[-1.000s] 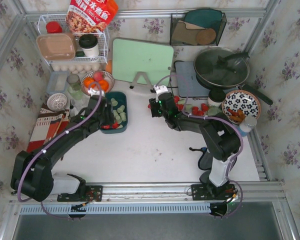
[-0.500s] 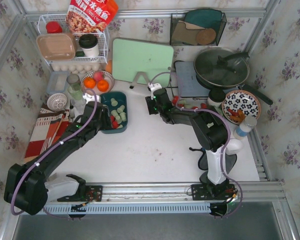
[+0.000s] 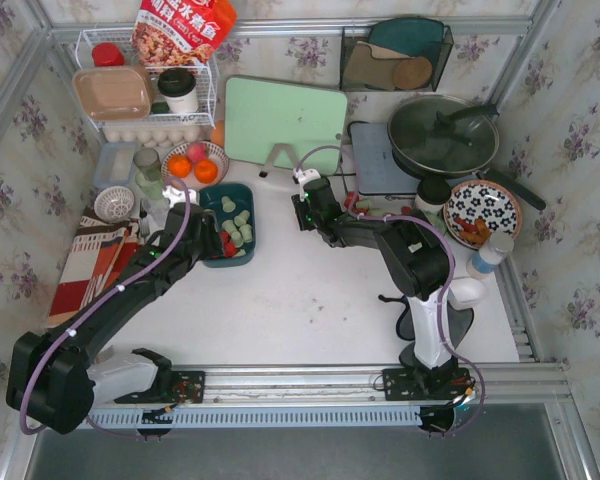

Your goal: Mix the coffee capsules in the storage basket

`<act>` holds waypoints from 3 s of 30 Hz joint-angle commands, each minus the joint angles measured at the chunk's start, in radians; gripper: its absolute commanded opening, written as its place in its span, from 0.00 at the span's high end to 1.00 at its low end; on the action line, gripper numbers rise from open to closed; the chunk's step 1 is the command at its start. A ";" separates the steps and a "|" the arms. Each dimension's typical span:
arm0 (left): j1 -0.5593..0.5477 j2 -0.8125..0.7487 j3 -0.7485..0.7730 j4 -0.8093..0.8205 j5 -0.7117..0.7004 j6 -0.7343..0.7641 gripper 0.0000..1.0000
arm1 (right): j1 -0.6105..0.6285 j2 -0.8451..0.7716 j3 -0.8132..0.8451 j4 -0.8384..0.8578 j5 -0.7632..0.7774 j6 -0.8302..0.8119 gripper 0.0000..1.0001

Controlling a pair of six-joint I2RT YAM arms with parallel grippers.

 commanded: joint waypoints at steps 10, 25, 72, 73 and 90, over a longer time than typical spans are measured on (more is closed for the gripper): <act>-0.001 -0.046 -0.013 0.008 -0.015 -0.029 0.38 | 0.049 -0.115 -0.005 0.004 -0.066 0.041 0.76; 0.000 -0.206 -0.103 0.043 -0.095 -0.087 0.38 | 0.288 0.000 0.249 0.002 -0.159 0.139 0.62; 0.000 -0.133 -0.056 0.007 -0.032 -0.099 0.37 | -0.123 -0.123 -0.111 -0.140 0.518 0.262 0.32; 0.001 -0.133 -0.056 0.007 -0.033 -0.099 0.37 | -0.123 -0.121 -0.109 -0.135 0.516 0.261 0.32; -0.001 -0.133 -0.056 0.005 -0.031 -0.100 0.37 | -0.142 -0.054 -0.053 -0.126 0.466 0.253 0.26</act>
